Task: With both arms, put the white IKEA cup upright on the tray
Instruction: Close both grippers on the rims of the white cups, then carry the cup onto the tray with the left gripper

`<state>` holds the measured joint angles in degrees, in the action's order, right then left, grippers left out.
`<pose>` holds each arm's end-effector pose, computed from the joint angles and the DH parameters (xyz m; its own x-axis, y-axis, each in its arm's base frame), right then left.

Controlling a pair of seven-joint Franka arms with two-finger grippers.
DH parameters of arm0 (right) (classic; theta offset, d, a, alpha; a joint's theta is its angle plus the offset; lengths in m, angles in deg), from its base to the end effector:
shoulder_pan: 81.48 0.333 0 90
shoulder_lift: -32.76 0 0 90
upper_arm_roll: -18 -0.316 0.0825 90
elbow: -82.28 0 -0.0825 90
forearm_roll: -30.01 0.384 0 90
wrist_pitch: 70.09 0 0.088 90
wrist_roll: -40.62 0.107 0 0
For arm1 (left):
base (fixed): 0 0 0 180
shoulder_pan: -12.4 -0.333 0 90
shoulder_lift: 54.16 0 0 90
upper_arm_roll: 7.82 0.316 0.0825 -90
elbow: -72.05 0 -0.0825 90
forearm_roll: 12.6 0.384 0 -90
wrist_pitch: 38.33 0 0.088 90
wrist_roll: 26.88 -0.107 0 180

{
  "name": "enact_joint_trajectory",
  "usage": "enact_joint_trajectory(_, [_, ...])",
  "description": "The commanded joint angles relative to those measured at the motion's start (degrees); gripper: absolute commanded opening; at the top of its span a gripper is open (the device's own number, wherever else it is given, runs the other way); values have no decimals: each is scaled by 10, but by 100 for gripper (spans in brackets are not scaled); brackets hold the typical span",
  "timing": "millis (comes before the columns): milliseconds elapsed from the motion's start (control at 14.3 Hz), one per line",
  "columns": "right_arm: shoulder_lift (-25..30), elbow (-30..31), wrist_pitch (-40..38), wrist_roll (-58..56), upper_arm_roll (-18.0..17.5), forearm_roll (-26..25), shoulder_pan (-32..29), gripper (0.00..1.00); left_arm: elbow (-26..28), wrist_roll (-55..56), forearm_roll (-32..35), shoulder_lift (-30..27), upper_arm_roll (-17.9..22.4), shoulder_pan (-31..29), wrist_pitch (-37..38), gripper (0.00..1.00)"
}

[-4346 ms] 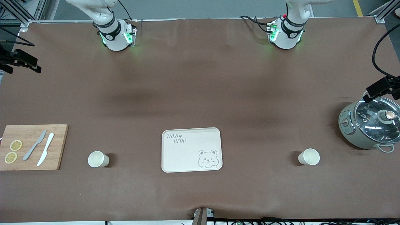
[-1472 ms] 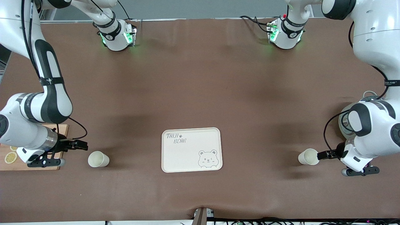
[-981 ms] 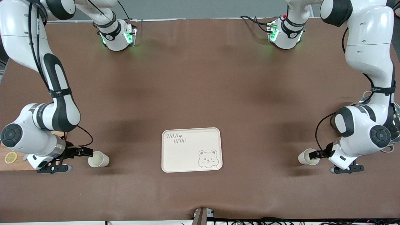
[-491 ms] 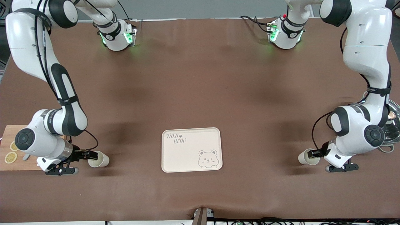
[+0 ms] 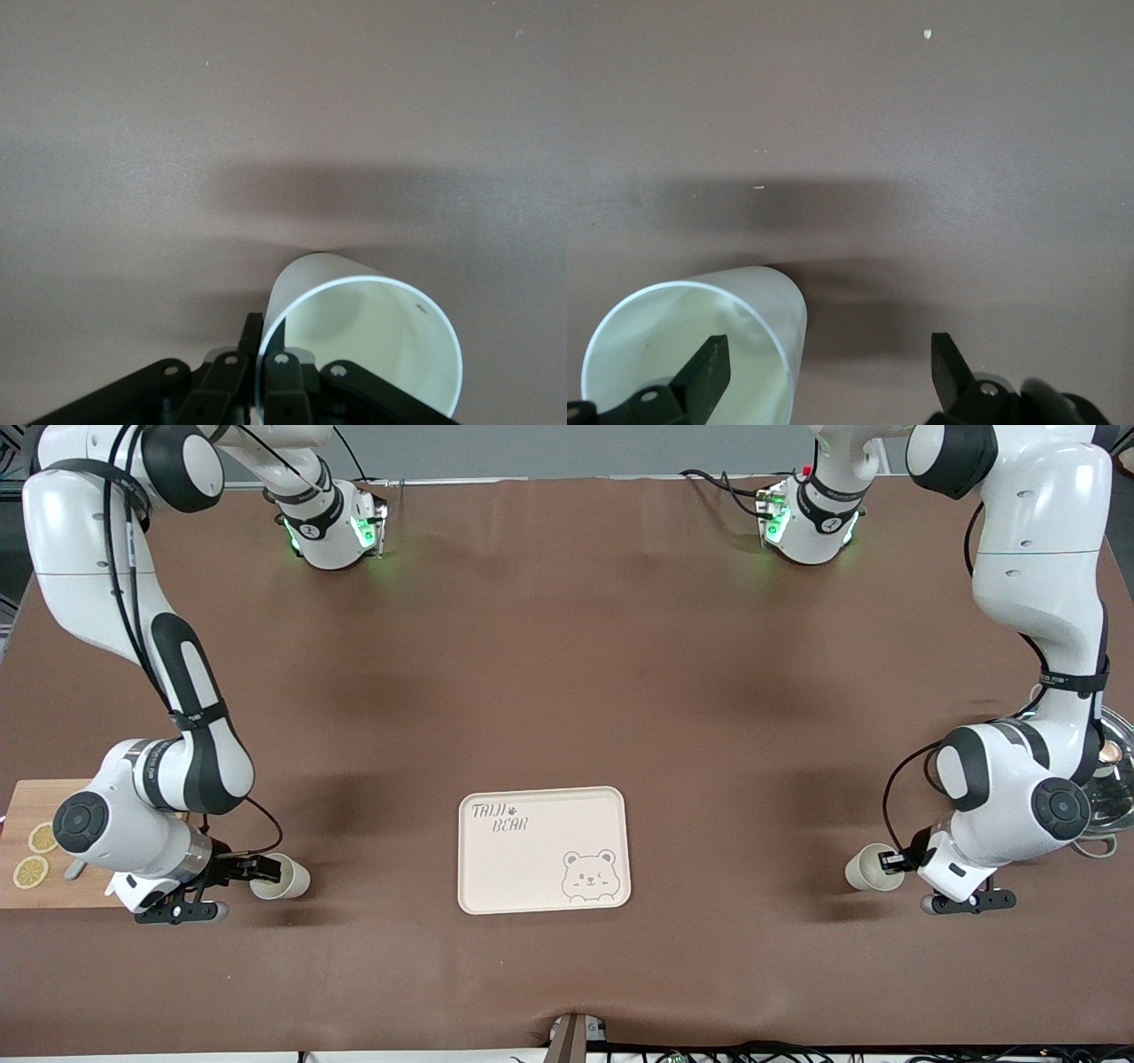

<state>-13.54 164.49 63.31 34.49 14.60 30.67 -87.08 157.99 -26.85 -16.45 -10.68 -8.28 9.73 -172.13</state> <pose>0.7333 -0.0365 0.2188 0.9951 0.0388 0.0907 0.0427 -0.9982 -0.0424 0.7217 0.0278 0.2255 0.9933 0.0880 0.0749 0.0838 -0.9948 0.0574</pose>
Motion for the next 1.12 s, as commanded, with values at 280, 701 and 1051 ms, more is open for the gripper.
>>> enact_joint_trajectory(280, [-12, -15, -1, 6, 0, 1, 2, 74, -44, 83, 4, -19, 0, 29, 39, 0])
enact_joint_trajectory(701, [-13, -15, -1, 7, 0, 0, 2, 30, -88, 242, 5, -25, 0, 78, 92, 0])
enact_joint_trajectory(1051, [-13, -15, -1, 7, 0, 0, 2, 5, -102, 402, 4, -28, -1, 151, 92, 0])
